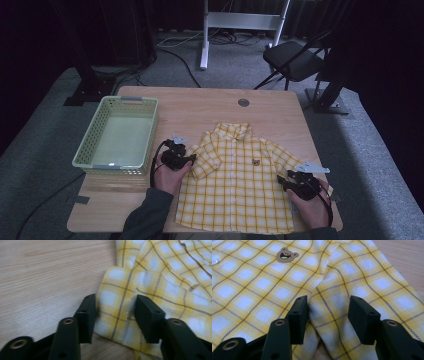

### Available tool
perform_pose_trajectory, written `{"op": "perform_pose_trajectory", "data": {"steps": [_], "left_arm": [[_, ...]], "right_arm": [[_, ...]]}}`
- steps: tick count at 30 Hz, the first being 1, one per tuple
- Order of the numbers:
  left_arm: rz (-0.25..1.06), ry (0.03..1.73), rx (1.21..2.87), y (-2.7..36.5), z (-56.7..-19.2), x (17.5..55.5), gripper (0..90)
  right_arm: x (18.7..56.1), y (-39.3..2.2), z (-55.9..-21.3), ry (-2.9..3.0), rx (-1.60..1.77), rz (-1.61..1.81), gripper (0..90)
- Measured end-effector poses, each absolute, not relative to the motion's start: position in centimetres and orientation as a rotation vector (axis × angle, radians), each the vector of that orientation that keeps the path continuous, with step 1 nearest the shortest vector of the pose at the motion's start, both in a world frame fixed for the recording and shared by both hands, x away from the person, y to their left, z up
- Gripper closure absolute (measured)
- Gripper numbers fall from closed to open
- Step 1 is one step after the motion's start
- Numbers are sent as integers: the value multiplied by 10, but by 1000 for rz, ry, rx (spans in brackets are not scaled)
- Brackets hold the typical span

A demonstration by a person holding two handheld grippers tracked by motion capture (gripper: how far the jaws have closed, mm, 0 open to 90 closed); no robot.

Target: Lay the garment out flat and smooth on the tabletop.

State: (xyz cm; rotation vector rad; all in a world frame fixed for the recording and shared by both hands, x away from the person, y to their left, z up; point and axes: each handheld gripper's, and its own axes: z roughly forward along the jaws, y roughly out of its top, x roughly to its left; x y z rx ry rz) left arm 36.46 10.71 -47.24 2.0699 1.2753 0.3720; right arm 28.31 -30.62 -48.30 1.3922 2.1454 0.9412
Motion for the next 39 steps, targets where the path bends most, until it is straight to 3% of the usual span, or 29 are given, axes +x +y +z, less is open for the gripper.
{"op": "perform_pose_trajectory", "data": {"steps": [7, 14, 39], "left_arm": [[379, 1283, 2078, 109, -472, 358, 682], [385, 1285, 2082, 112, -471, 348, 743], [445, 1322, 2038, 141, -465, 286, 745]], "right_arm": [[283, -306, -483, 2142, 1392, 945, 490], [282, -306, -484, 2140, 1387, 945, 485], [283, -305, -484, 2132, 1391, 935, 494]]}}
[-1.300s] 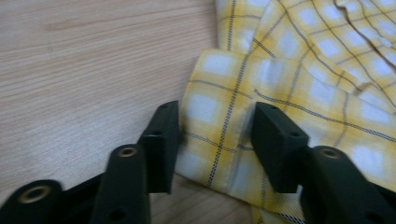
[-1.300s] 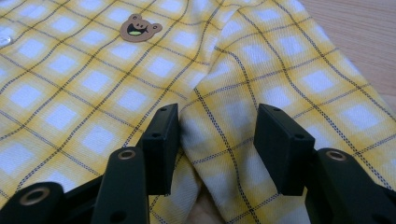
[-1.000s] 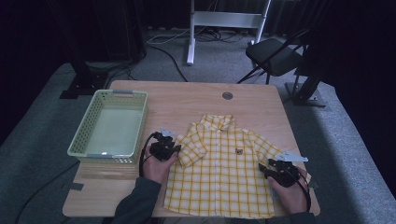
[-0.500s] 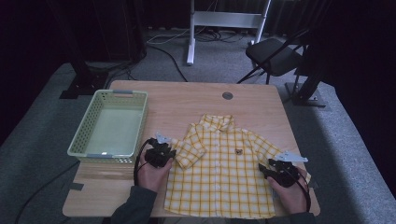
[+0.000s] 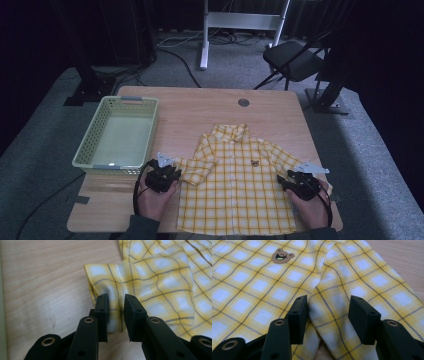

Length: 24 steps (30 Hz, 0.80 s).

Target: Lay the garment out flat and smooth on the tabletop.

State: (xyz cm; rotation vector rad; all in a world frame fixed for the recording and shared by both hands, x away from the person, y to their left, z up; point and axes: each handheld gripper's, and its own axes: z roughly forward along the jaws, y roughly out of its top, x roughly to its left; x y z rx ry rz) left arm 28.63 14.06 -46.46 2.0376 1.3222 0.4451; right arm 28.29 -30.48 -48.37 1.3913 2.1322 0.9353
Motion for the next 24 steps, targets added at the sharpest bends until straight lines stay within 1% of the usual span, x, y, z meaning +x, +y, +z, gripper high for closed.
{"op": "perform_pose_trajectory", "data": {"steps": [12, 17, 24], "left_arm": [[436, 1356, 2009, 151, -468, 274, 735], [434, 1359, 2002, 153, -466, 269, 719], [431, 1384, 1980, 160, -466, 260, 714]], "right_arm": [[285, -306, -484, 2093, 1428, 914, 504], [285, -305, -482, 2098, 1424, 889, 494], [287, -305, -466, 2077, 1370, 954, 472]]}}
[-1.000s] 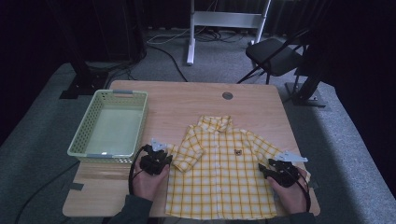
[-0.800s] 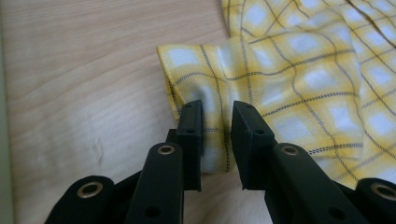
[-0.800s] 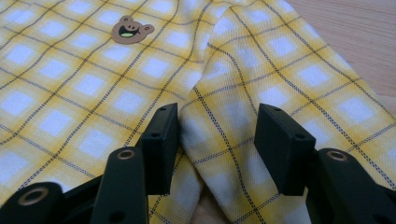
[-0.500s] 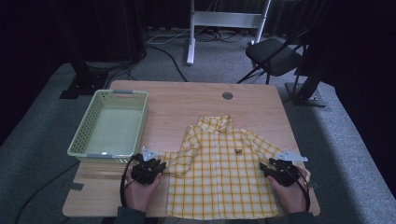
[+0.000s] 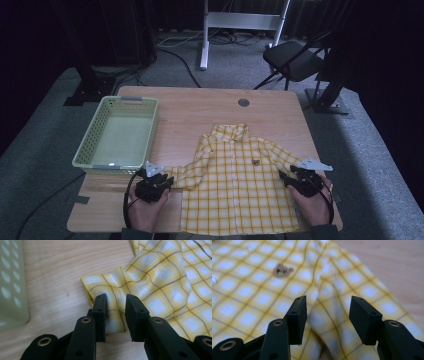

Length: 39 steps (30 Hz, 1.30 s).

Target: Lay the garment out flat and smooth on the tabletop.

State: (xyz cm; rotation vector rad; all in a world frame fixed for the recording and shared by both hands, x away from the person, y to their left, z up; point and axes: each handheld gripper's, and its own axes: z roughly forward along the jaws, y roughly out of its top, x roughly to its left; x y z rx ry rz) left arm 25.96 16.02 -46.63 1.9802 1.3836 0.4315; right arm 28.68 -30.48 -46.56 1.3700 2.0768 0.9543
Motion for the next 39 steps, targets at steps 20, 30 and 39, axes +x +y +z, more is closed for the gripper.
{"op": "perform_pose_trajectory", "data": {"steps": [20, 30, 39], "left_arm": [[447, 1288, 2052, 148, -460, 266, 607], [461, 1269, 2116, 130, -472, 285, 631], [482, 1286, 2116, 127, -472, 296, 636]], "right_arm": [[344, -282, -479, 2199, 1317, 875, 459], [351, -285, -479, 2164, 1360, 866, 503], [359, -298, -480, 2089, 1434, 848, 519]]}}
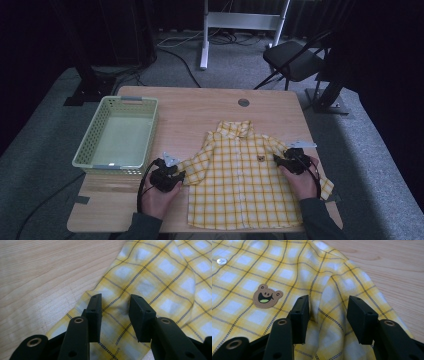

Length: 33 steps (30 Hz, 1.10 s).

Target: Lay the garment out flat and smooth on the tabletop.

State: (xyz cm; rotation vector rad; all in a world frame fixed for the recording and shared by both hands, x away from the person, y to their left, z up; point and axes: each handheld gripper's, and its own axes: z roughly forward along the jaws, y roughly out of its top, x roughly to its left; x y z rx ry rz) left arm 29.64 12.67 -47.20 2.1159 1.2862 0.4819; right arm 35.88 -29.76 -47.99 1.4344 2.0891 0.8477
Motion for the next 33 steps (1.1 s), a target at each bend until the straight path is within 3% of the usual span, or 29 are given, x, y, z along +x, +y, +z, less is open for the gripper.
{"op": "perform_pose_trajectory", "data": {"steps": [26, 33], "left_arm": [[628, 1404, 2069, 171, -473, 275, 579], [625, 1398, 2061, 179, -473, 275, 568]], "right_arm": [[354, -305, -478, 2077, 1455, 824, 497], [337, -306, -461, 2059, 1395, 919, 484]]}}
